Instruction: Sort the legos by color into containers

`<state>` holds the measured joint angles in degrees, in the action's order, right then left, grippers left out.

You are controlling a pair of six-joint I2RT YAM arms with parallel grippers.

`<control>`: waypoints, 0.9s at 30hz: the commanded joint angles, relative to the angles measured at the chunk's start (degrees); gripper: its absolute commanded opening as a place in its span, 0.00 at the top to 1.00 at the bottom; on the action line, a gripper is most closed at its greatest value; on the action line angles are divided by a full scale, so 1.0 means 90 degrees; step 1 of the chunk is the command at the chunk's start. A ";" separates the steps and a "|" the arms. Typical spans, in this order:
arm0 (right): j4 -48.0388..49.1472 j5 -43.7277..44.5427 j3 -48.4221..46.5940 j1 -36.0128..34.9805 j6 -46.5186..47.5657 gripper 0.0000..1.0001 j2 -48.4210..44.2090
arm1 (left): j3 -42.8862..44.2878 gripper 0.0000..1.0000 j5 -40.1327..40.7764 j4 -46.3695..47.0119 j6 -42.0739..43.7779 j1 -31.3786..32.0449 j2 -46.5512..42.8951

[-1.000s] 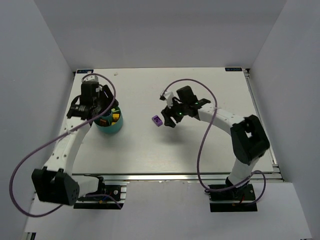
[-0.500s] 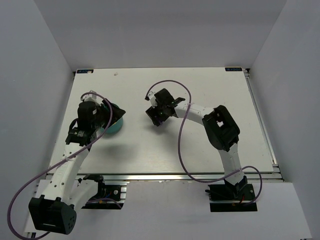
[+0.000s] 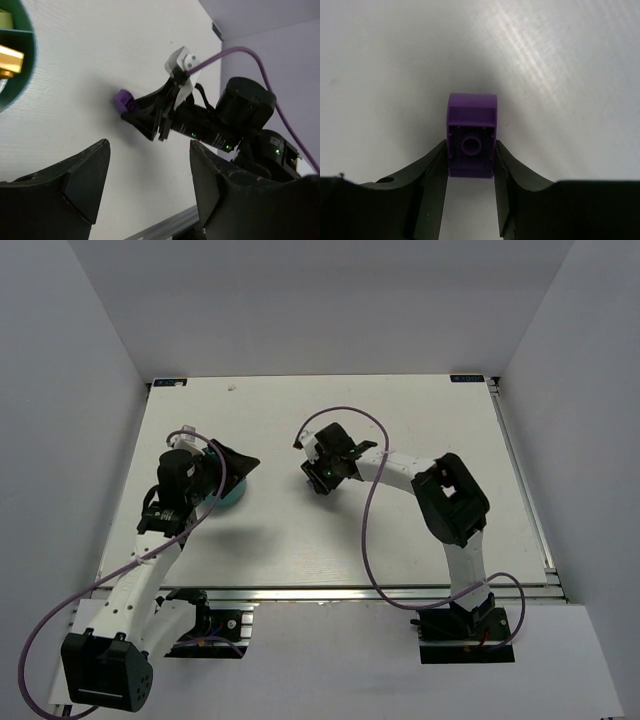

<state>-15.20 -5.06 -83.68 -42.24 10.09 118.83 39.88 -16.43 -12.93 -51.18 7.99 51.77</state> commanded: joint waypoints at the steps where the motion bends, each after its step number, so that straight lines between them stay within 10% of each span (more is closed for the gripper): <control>1: 0.0555 -0.0900 0.0566 0.0161 0.0489 1.00 -0.1216 | -0.0202 0.26 -0.0615 0.0869 -0.0446 -0.0018 0.0058; 8: 0.0878 -0.3496 0.1797 0.0299 0.1993 1.00 -0.2899 | -0.0300 0.22 -0.1172 0.1669 -0.0759 0.0293 0.0800; 27: 0.0781 -0.4008 0.1749 0.0289 0.1995 1.00 -0.3398 | -0.0036 0.28 -0.1300 0.2824 -0.1111 0.1876 0.2109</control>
<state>-9.30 -39.22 -66.59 -39.70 28.08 89.45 37.80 -27.88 12.19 -61.76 24.58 70.89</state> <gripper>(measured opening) 0.427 0.729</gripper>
